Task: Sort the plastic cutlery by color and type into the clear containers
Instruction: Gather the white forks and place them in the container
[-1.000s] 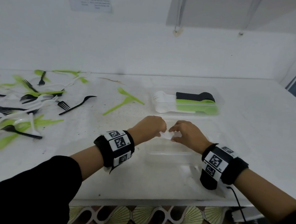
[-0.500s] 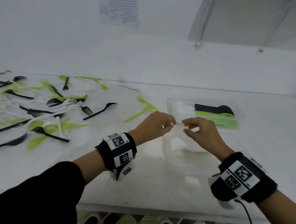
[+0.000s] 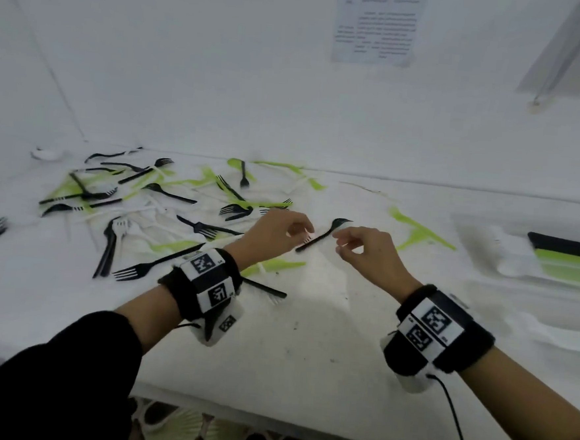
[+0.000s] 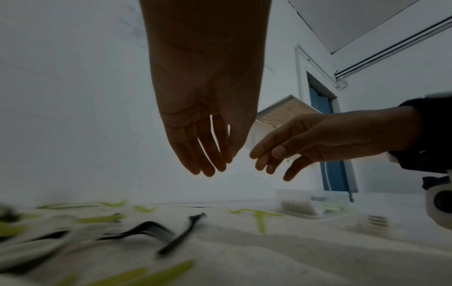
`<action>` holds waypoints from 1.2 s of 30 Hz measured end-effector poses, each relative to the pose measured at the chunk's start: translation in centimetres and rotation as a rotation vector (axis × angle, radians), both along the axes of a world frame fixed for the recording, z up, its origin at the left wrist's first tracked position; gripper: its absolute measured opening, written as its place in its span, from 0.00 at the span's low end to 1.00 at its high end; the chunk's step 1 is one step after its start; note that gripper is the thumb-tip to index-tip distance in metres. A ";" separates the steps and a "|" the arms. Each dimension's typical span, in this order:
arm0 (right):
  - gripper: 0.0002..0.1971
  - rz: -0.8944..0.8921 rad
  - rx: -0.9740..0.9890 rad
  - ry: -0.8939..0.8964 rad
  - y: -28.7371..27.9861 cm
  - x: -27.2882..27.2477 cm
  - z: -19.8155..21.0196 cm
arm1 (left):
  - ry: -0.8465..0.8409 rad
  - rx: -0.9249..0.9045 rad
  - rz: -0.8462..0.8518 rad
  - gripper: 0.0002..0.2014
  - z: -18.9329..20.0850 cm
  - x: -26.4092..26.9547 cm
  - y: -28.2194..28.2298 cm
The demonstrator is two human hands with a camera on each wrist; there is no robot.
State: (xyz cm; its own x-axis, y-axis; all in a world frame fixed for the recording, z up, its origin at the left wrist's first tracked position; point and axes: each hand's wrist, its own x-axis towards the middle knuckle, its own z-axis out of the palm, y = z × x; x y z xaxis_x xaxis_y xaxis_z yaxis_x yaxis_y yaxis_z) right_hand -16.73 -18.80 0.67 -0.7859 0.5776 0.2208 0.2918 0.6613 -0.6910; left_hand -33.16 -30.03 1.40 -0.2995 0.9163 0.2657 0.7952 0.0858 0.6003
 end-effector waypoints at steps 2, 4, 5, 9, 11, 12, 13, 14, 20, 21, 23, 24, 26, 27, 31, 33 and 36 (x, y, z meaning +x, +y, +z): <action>0.11 0.047 0.003 -0.021 -1.3 -2.7 -0.8 | -0.007 0.006 0.028 0.06 -0.3 -2.9 -2.0; 0.10 0.103 0.009 -0.051 -2.2 -5.0 -1.6 | -0.025 -0.003 0.072 0.06 -0.8 -5.4 -3.8; 0.09 0.141 0.005 -0.075 -2.6 -6.0 -1.9 | -0.023 -0.013 0.097 0.06 -1.0 -6.6 -4.7; 0.17 0.427 0.151 -0.240 -3.3 -9.1 -2.6 | -0.061 -0.096 0.116 0.07 -1.7 -10.2 -7.7; 0.21 0.571 0.309 -0.394 -3.4 -10.3 -2.6 | -0.067 -0.140 0.083 0.09 -1.8 -11.3 -9.2; 0.21 0.624 0.381 -0.460 -3.4 -10.8 -2.6 | -0.040 -0.163 0.080 0.09 -1.9 -11.9 -9.8; 0.21 0.664 0.444 -0.504 -3.5 -11.2 -2.6 | -0.007 -0.189 0.087 0.09 -2.0 -12.4 -10.4; 0.20 0.694 0.497 -0.522 -3.4 -11.5 -2.7 | 0.018 -0.216 0.108 0.07 -2.1 -12.9 -10.8; 0.05 0.762 0.520 -0.364 -2.0 -12.6 -2.4 | 0.109 -0.358 0.259 0.15 -3.8 -12.9 -11.7; 0.05 0.737 0.444 -0.301 -1.7 -12.8 -2.2 | 0.118 -0.376 0.273 0.16 -4.0 -12.7 -11.5; 0.06 0.673 0.289 -0.187 -0.8 -13.1 -1.9 | 0.142 -0.402 0.306 0.17 -4.7 -12.6 -10.9; 0.06 0.622 0.246 -0.127 -0.4 -13.3 -1.7 | 0.154 -0.414 0.324 0.16 -5.0 -12.6 -10.6; 0.04 0.499 0.150 0.004 0.1 -13.6 -1.0 | 0.188 -0.429 0.342 0.14 -5.2 -12.9 -10.1; 0.06 0.444 0.101 0.049 0.4 -13.7 -0.6 | 0.201 -0.436 0.350 0.12 -5.2 -13.0 -9.9; 0.12 0.298 -0.066 0.054 1.2 -14.0 0.4 | 0.216 -0.390 0.416 0.09 -4.5 -13.8 -9.3; 0.15 0.206 -0.175 0.036 1.6 -14.4 0.5 | 0.143 -0.236 0.466 0.07 -3.9 -14.3 -9.2; 0.09 0.141 -0.171 0.014 1.5 -15.1 -0.1 | -0.043 0.043 0.547 0.05 -2.3 -14.8 -9.0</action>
